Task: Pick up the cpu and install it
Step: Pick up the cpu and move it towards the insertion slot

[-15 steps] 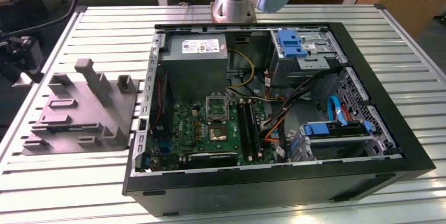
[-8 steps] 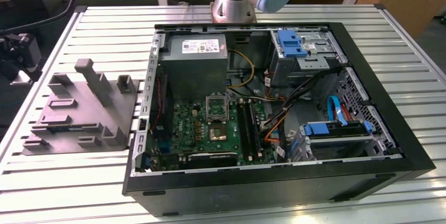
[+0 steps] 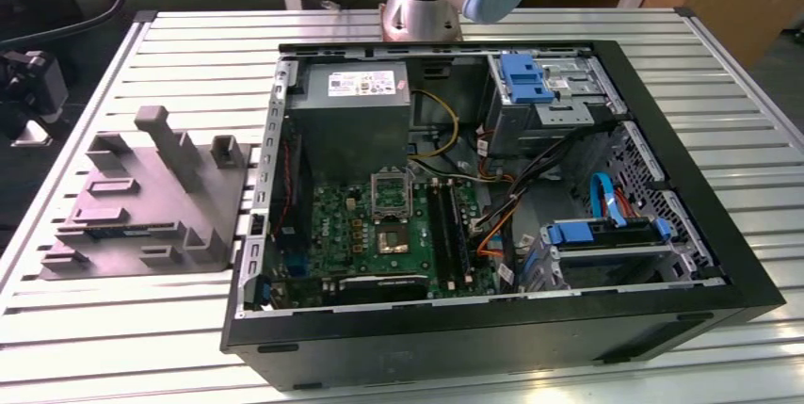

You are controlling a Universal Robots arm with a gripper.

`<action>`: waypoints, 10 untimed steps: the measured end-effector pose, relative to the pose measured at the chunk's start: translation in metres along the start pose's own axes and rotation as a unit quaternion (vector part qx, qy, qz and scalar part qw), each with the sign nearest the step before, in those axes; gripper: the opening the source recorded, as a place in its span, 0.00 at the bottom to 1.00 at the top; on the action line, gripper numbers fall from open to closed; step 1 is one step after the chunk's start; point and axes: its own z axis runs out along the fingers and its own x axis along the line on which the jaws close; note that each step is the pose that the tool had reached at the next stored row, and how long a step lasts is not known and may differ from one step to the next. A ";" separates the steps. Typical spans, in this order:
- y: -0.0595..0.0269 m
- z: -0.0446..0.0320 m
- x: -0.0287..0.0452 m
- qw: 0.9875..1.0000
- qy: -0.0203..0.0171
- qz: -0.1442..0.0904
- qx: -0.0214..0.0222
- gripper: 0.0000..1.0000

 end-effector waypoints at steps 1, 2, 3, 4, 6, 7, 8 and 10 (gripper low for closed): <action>0.0001 -0.0014 0.0000 1.000 0.000 0.000 0.000 0.47; 0.0001 -0.0027 0.0000 1.000 0.000 0.000 0.000 0.47; 0.0002 -0.0041 0.0000 1.000 0.000 0.000 0.000 0.47; 0.0003 -0.0052 0.0000 1.000 0.000 0.000 0.000 0.47; 0.0003 -0.0067 0.0000 1.000 0.000 0.000 0.000 0.47; 0.0004 -0.0071 0.0000 1.000 0.000 0.000 0.000 0.47; 0.0004 -0.0071 0.0000 1.000 0.000 0.000 0.000 0.47; 0.0005 -0.0073 0.0000 1.000 0.000 0.000 0.000 0.47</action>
